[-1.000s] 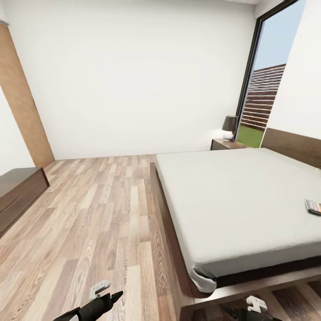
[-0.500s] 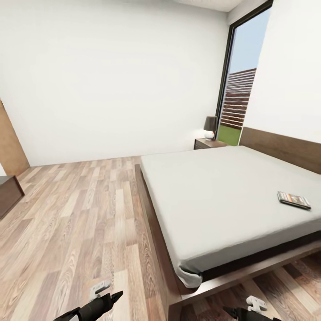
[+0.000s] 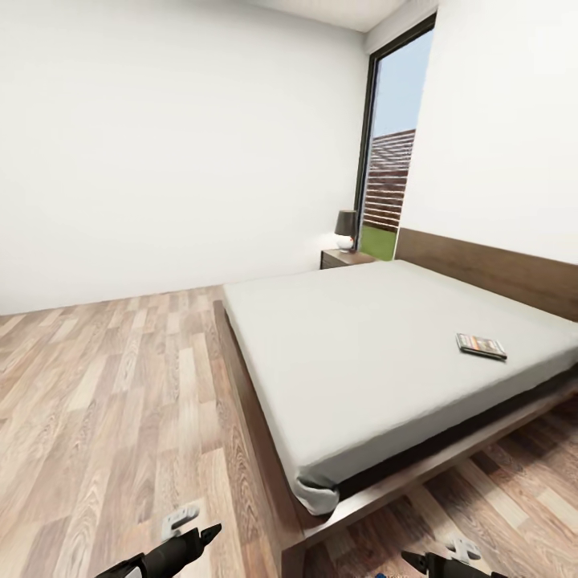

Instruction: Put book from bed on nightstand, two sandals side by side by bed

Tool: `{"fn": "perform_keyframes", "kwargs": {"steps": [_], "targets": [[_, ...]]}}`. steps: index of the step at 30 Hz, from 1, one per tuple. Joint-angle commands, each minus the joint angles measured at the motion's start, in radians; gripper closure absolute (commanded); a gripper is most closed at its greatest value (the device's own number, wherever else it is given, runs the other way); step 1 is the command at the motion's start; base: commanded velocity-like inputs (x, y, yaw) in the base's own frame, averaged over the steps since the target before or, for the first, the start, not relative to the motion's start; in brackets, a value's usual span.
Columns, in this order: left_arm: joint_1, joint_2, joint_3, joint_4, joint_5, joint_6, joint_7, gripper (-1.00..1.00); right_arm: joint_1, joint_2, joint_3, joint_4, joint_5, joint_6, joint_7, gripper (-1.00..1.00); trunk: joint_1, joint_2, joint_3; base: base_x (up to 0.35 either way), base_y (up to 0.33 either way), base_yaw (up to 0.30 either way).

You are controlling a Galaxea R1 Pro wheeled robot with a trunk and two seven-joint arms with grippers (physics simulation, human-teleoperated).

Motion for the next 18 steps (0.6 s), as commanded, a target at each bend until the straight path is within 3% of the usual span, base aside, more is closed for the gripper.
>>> {"fn": "perform_keyframes", "kwargs": {"steps": [1,18], "targets": [[0.000,0.001,-0.008,0.000,0.010,0.001,-0.003,-1.00,0.000,0.000,-0.009,-0.002,0.006,0.009,0.004,-1.00,0.000,0.000,0.000,0.000,0.000,-0.253],[0.000,0.001,-0.008,0.000,0.010,0.001,-0.003,-1.00,0.000,0.000,-0.009,-0.002,0.006,0.009,0.005,-1.00,0.000,0.000,0.008,0.000,0.000,-0.267]]}}
